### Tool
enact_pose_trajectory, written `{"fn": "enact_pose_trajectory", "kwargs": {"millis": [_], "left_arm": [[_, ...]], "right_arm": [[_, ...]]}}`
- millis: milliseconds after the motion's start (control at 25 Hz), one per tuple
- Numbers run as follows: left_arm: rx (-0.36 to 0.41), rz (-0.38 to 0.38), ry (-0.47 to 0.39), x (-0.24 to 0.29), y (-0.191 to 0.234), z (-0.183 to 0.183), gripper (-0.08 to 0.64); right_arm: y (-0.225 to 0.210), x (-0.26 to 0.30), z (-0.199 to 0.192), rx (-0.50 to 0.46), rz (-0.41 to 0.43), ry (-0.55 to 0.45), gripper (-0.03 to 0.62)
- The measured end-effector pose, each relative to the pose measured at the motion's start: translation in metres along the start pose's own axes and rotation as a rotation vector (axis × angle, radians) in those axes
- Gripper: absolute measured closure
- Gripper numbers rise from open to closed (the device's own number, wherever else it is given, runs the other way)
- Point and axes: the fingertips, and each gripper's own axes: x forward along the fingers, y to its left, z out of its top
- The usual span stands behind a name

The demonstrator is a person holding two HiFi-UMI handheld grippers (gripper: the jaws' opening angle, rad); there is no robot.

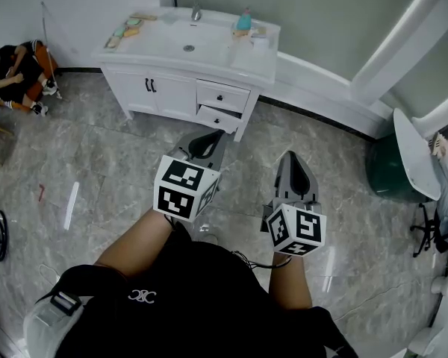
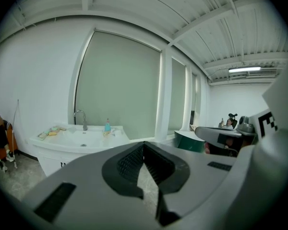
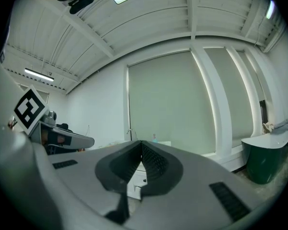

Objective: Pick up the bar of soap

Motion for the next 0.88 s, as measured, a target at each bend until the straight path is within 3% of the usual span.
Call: {"fn": "enact_pose_trajectory", "kwargs": {"millis": [320,480,880], "left_arm": [[-0.014,0.018,0.0,0.01,0.013,0.0,0.552],[-0.035,0.0,-0.018,0.026,0.022,0.005,0.552],[-0.027,-0.042,-0.028,0.096,0.06,0.025,0.552]], "right_arm": [[-0.004,0.013,-0.006,-0.005,0.005,-0.003,0.584],[-0.005,0.028,0.002,-0.003,0.021,-0.051,0.584],[-0.011,0.105,-0.009,-0.004,0.032,-0.038,0.584]]}}
